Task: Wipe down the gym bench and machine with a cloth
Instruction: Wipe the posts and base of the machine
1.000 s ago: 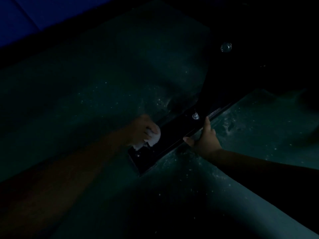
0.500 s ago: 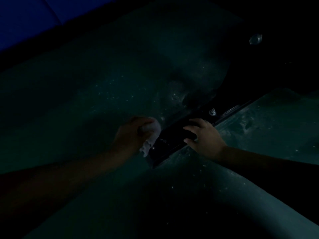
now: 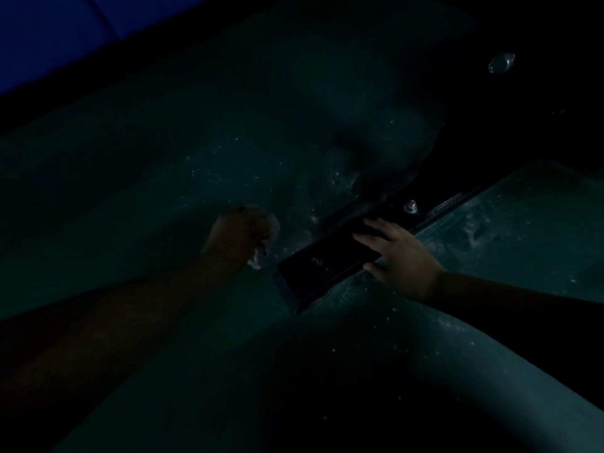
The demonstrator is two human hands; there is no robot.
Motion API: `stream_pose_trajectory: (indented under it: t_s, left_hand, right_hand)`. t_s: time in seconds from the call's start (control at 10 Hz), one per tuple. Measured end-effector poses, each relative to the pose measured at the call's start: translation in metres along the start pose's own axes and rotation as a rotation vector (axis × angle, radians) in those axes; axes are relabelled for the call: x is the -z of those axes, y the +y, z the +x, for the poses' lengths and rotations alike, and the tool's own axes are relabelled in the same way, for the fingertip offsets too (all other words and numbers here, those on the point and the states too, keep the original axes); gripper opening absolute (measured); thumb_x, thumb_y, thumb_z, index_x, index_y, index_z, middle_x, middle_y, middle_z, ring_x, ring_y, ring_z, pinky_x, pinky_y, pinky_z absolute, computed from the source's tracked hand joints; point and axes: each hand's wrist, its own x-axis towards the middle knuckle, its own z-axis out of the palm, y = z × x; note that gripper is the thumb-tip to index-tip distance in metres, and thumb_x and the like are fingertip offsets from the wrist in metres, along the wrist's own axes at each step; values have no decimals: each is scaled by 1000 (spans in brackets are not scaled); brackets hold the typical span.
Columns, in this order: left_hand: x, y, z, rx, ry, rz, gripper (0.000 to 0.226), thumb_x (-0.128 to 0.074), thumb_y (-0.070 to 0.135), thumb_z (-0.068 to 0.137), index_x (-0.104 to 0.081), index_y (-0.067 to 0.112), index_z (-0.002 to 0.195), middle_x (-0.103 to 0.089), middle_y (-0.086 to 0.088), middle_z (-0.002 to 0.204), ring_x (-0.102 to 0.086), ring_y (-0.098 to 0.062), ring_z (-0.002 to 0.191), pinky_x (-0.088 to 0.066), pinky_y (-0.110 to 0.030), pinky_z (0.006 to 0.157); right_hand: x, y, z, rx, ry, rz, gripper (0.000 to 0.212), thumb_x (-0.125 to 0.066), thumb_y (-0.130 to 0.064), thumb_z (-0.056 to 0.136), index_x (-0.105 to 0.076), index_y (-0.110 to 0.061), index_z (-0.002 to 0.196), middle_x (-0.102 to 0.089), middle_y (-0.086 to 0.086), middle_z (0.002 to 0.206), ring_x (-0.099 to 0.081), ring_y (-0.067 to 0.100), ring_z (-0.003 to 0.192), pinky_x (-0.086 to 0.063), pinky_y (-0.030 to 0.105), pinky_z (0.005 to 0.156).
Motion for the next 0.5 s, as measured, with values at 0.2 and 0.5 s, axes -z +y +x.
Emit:
stream_pose_trajectory:
  t_s: [0.2, 0.5]
  left_hand:
    - [-41, 31, -15, -10, -336, 73, 24, -67, 19, 86, -62, 14, 109, -55, -6, 120, -56, -15, 95, -49, -31, 80]
    - [-9, 59, 4, -27, -41, 209, 11, -52, 6, 94, -63, 6, 97, -71, -2, 94, -62, -8, 78, -51, -22, 80]
  right_hand:
    - [-6, 6, -1, 40, 22, -22, 65, -72, -23, 83, -44, -18, 141, -30, 14, 153, -27, 36, 141, -27, 45, 113]
    - [-2, 9, -1, 58, -50, -44, 67, -59, -33, 92, -25, -28, 150, -7, 2, 160, -6, 23, 147, -11, 31, 117]
